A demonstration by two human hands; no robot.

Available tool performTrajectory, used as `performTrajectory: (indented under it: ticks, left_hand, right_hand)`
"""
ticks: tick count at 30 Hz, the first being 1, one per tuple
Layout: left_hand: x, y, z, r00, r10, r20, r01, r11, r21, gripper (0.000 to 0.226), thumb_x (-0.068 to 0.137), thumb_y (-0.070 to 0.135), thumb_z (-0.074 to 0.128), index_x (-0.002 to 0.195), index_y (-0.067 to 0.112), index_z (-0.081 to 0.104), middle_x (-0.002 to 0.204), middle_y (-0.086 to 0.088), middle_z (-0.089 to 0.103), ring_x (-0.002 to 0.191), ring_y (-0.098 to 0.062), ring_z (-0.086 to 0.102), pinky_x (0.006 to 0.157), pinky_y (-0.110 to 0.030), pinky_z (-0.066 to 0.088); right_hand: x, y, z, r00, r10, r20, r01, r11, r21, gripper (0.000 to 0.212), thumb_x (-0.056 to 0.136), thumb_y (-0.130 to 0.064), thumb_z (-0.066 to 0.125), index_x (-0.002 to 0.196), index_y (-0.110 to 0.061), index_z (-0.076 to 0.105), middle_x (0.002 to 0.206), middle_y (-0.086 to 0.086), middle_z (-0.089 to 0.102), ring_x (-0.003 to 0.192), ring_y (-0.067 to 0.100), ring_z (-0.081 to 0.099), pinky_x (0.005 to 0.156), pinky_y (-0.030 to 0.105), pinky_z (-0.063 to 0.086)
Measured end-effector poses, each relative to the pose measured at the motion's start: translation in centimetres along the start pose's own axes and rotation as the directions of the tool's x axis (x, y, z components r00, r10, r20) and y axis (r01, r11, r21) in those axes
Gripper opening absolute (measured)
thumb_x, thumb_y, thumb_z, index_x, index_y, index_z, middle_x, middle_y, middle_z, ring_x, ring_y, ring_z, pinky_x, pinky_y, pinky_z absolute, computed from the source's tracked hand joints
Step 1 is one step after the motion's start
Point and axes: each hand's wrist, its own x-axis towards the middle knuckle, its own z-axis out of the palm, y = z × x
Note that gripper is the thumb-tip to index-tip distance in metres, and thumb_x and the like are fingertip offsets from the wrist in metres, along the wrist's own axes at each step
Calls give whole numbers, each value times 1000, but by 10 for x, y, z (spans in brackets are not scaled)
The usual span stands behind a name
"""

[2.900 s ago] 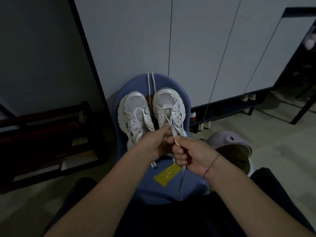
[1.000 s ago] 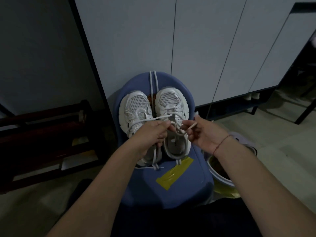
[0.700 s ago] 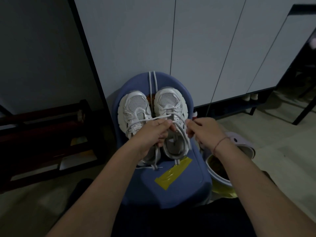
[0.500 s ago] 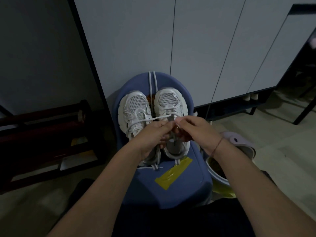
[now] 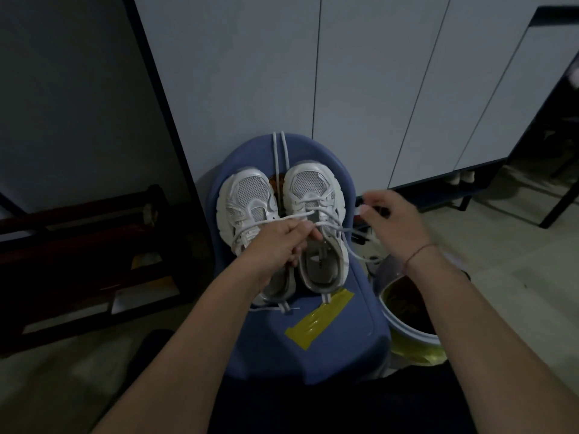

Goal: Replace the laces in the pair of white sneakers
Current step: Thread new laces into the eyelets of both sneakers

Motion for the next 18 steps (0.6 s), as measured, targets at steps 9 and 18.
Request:
performTrajectory:
  ticks: [9, 18]
  left_hand:
    - [12, 0, 19, 971, -3, -239, -33, 989, -145, 16, 93, 19, 64, 81, 20, 74, 74, 3, 74, 70, -6, 67, 70, -19, 55]
    - [40, 5, 32, 976, -129, -177, 77, 959, -271, 22, 103, 29, 47, 89, 19, 60, 91, 2, 67, 90, -9, 65, 79, -20, 50]
  right_hand:
    - [-3, -2, 28, 976, -77, 204, 49, 989, 141, 18, 88, -11, 63, 73, -20, 64, 64, -8, 62, 56, -2, 54, 61, 18, 47]
    - [48, 10, 36, 982, -6, 186, 38, 985, -170, 12, 84, -19, 70, 84, -7, 70, 72, -1, 61, 62, 4, 51, 52, 6, 37]
